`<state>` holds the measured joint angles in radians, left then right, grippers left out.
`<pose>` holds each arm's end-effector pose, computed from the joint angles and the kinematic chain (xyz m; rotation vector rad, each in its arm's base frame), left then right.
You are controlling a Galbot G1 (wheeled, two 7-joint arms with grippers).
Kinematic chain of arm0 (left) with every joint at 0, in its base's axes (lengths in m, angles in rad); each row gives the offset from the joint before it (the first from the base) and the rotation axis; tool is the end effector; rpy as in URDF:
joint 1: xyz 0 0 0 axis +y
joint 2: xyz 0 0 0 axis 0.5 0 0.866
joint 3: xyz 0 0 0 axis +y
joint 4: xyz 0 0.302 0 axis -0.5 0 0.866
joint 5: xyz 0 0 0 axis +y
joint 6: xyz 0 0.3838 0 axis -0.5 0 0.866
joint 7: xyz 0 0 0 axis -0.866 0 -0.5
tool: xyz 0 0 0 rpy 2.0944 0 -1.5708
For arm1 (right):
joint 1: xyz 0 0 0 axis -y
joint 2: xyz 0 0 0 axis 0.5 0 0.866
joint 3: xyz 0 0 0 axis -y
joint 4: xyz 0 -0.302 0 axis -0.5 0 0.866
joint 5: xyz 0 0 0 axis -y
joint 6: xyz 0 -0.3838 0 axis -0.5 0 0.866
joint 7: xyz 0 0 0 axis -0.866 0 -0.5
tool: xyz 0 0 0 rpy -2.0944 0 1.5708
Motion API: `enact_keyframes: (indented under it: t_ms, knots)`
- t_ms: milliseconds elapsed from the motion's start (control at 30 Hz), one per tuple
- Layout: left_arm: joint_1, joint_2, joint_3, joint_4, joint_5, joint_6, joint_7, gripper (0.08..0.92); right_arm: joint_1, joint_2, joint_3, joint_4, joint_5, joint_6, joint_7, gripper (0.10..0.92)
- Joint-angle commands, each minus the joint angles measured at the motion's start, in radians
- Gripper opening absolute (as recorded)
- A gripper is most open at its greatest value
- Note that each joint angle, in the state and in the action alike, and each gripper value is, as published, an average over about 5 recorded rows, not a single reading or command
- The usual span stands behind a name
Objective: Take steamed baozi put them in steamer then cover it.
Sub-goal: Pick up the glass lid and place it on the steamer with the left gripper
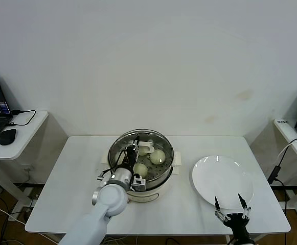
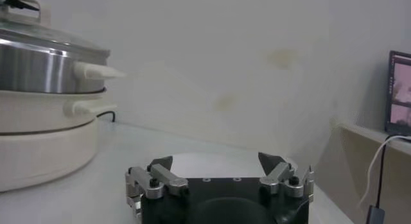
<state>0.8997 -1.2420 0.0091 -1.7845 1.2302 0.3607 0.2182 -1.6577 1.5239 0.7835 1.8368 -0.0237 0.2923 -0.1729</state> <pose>0.3593 -0.1090 -0.2199 0.2987 2.1653 2.0983 0.1806 -0.1045 -0.3661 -0.0177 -3.0603 0.3064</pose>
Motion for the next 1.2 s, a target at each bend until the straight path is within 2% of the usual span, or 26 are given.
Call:
enact_keyframes:
  t_ms: [33, 1200]
  knots:
    - [-0.002, 0.014, -0.001, -0.038, -0.023, 0.003, 0.004, 0.146, 0.001, 0.004, -0.007, -0.001, -0.005, -0.001, 0.001, 0.823]
    - [0.016, -0.007, -0.004, -0.01, -0.011, -0.021, -0.005, 0.146, 0.0, 0.003, -0.014, -0.006, -0.01, 0.002, 0.001, 0.823]
